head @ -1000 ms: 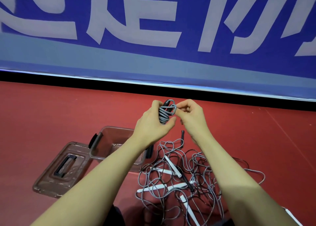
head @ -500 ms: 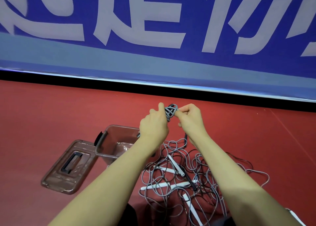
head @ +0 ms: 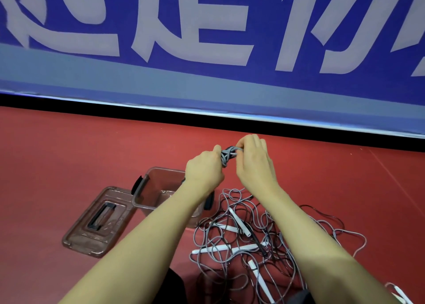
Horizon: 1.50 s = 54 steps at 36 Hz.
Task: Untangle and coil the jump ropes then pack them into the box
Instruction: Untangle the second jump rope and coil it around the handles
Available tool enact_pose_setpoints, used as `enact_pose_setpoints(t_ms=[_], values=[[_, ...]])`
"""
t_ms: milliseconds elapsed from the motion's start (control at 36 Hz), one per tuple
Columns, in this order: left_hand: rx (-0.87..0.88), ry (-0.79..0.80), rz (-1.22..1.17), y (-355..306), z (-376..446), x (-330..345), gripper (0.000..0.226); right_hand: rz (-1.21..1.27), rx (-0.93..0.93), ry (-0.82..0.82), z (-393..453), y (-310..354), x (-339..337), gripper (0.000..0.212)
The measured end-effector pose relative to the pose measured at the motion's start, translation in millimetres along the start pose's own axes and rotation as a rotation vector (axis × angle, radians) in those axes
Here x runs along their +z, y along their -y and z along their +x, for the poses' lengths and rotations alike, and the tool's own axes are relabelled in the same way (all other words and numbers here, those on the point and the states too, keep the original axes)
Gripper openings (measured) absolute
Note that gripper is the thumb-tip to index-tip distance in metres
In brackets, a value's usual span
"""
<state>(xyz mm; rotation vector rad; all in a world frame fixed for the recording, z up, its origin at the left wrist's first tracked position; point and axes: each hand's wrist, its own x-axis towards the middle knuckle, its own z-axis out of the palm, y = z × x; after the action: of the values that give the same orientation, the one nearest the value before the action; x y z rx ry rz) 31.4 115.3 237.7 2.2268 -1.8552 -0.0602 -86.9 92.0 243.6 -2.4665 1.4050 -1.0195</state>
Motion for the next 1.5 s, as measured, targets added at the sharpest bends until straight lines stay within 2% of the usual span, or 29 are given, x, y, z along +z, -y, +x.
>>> enact_pose_setpoints(t_ms=[194, 306, 722, 806, 917, 1028, 1194, 1278, 1361, 1500], values=[[0.084, -0.021, -0.023, 4.2, 3.0, 8.1, 0.022, 0.295, 0.102, -0.084, 8.0, -4.3, 8.6, 0.015], [0.105, -0.043, -0.026, 12.7, 7.3, 9.4, 0.02, 0.242, 0.084, -0.117, 11.7, -3.9, 18.3, 0.016], [0.159, -0.062, 0.062, 25.1, 7.0, 14.1, 0.02, 0.355, 0.287, -0.264, 27.8, 0.4, 28.2, 0.019], [0.151, -0.063, 0.089, 25.8, 7.5, 13.6, 0.028, 0.421, 0.356, -0.282, 29.9, 1.0, 32.1, 0.018], [0.181, -0.061, 0.108, 27.1, 4.8, 13.5, 0.06, 0.502, 0.426, -0.292, 33.3, 0.0, 36.8, 0.02], [0.24, -0.071, 0.091, 30.6, 3.5, 13.7, 0.066, 0.571, 0.494, -0.302, 34.8, -1.1, 38.0, 0.025], [0.259, -0.125, -0.002, 30.8, -1.8, 15.9, 0.066, 0.636, 0.514, -0.253, 35.0, 0.0, 36.3, 0.019], [0.245, -0.143, -0.062, 35.1, -2.2, 19.0, 0.066, 0.697, 0.502, -0.229, 33.3, 1.9, 34.3, 0.024], [0.206, -0.107, -0.149, 43.3, -1.2, 20.3, 0.049, 0.774, 0.494, -0.164, 32.7, 7.1, 34.1, 0.023], [0.117, 0.001, -0.404, 56.4, -2.4, 23.2, 0.044, 0.849, 0.507, -0.024, 32.3, 12.6, 40.8, 0.02]])
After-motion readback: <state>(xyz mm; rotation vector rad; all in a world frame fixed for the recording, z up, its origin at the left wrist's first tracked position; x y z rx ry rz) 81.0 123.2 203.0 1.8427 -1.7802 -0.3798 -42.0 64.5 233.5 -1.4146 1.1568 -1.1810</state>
